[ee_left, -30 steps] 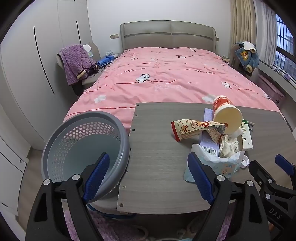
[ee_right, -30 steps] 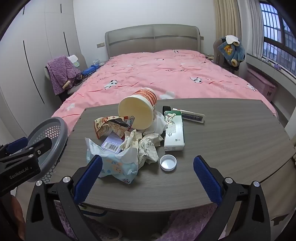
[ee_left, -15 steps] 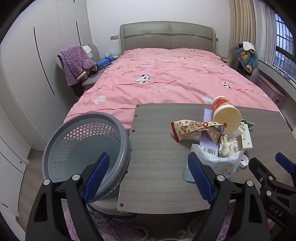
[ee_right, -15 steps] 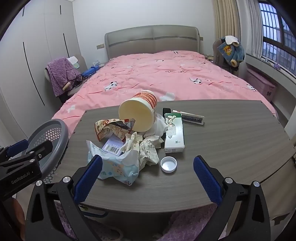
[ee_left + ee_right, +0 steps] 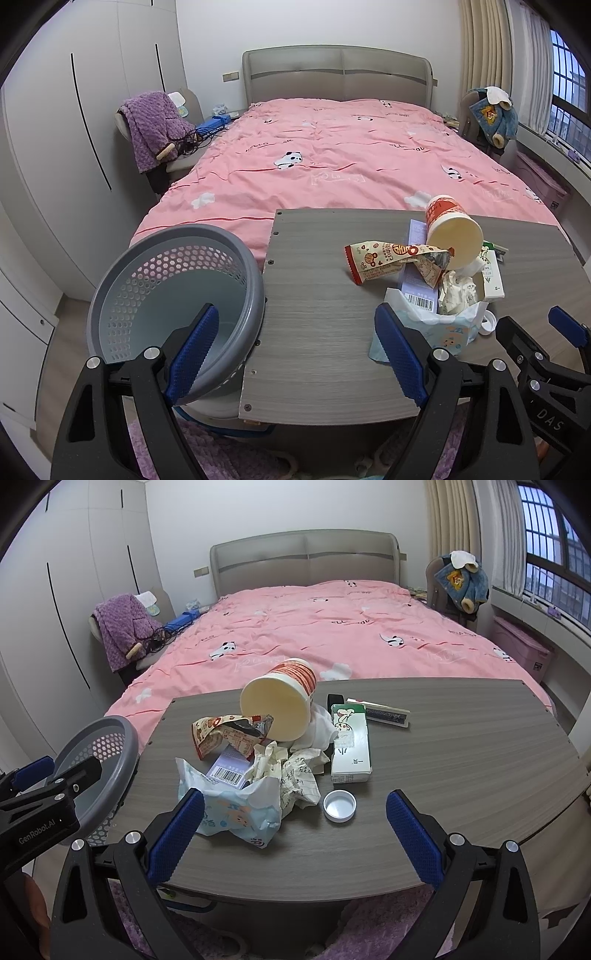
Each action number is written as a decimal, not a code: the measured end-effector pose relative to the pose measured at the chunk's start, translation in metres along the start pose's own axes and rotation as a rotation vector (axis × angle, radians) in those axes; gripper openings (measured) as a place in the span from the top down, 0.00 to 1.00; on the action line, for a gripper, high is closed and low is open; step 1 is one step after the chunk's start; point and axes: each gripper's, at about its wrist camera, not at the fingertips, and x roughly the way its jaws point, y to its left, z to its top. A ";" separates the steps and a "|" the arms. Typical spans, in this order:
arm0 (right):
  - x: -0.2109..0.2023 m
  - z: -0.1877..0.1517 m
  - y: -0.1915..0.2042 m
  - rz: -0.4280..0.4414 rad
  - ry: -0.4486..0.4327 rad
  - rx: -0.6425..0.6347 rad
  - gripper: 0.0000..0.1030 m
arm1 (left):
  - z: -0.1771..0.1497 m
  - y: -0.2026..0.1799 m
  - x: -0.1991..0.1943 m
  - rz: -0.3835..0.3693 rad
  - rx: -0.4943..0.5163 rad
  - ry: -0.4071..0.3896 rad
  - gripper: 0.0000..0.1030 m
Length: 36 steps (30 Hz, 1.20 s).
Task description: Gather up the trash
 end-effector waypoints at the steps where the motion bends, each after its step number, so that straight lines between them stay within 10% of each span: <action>1: 0.000 0.000 0.000 -0.002 -0.001 -0.001 0.06 | 0.000 0.000 0.000 0.000 0.001 0.000 0.20; 36: -0.009 0.001 0.003 -0.007 -0.017 -0.007 0.06 | 0.001 0.001 -0.008 0.003 -0.002 -0.014 0.20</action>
